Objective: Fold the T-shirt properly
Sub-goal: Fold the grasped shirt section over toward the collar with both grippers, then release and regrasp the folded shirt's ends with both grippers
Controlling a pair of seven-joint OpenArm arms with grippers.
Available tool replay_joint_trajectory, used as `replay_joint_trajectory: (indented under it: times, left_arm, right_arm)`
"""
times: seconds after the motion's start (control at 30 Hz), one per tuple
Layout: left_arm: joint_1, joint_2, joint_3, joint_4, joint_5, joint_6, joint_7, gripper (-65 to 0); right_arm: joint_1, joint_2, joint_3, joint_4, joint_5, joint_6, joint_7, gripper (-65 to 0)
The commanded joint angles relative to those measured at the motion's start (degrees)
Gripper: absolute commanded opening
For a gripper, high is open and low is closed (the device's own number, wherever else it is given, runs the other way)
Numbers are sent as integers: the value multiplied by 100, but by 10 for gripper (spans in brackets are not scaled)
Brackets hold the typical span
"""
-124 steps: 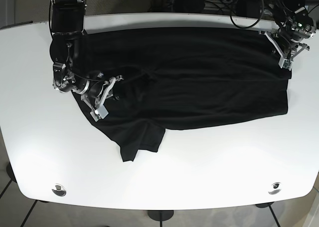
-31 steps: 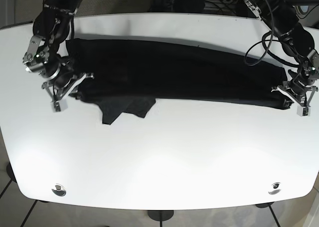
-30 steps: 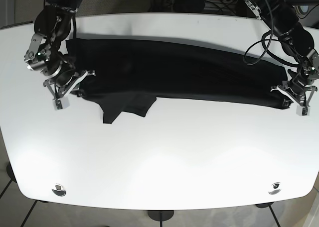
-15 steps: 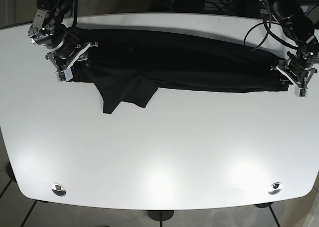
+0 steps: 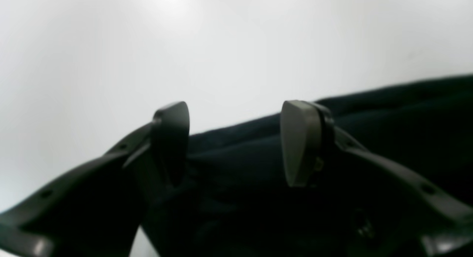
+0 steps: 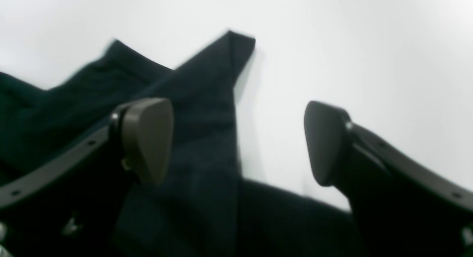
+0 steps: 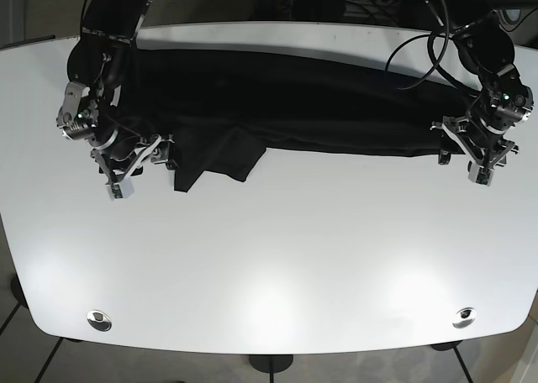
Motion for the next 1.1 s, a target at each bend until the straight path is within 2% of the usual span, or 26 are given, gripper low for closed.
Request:
replay_joint_trajectory:
  times: [0.03,0.13,0.2,0.23,0.33,0.37,0.43,0.5,0.53,0.6,0.8,0.9,1.03,1.1]
  left_arm:
    - [-5,-89,80,-154,-29,39,-90,-310]
    - [101,-106,54,-532,-29,3,-90,-400]
    - [154,-124,54,-673,-29,3,-107,-411]
    - [206,-124,36,-717,-29,3,-107,-411]
    - [426,-124,-236,-725,-29,3,-107,-411]
    - [470,-115,-272,-725,-29,-5,-107,-411]
    - [549,-115,-280,-734,-29,-5,-107,-411]
    - [620,-115,-280,-734,-29,-5,-107,-411]
    - [628,-106,-280,-734,-29,-5,-107,-411]
    - [637,-106,-289,-734,-29,-5,-107,-411]
    - [611,-124,-289,-734,-29,3,-107,-411]
    - [602,-132,-289,-734,-29,3,-116,-411]
    - [602,-132,-289,-743,-29,3,-116,-411]
    - [602,-132,-289,-743,-20,3,-116,-411]
  right_arm:
    - [322,58,-12,-447,107,30,166,-119]
    - [384,-135,-21,-772,89,39,228,-120]
    - [375,-188,-30,-772,98,39,210,-140]
    - [366,-232,-74,-790,107,48,210,-173]
    - [357,-337,-267,-799,80,39,228,-350]
    - [366,-346,-285,-799,98,39,228,-476]
    - [375,-355,-293,-737,107,39,228,-634]
    - [366,-355,-293,-403,116,48,193,-618]
    - [305,-355,-276,28,124,48,69,-633]
    - [23,-390,-241,898,221,48,-423,-633]
    - [-1155,-434,559,2357,1285,30,-1249,-633]
    - [-1665,-425,682,2375,1320,30,-1205,-633]
    - [-2157,-373,841,1971,1267,30,-748,-629]
    - [-2289,-249,841,1918,1118,30,-678,-626]
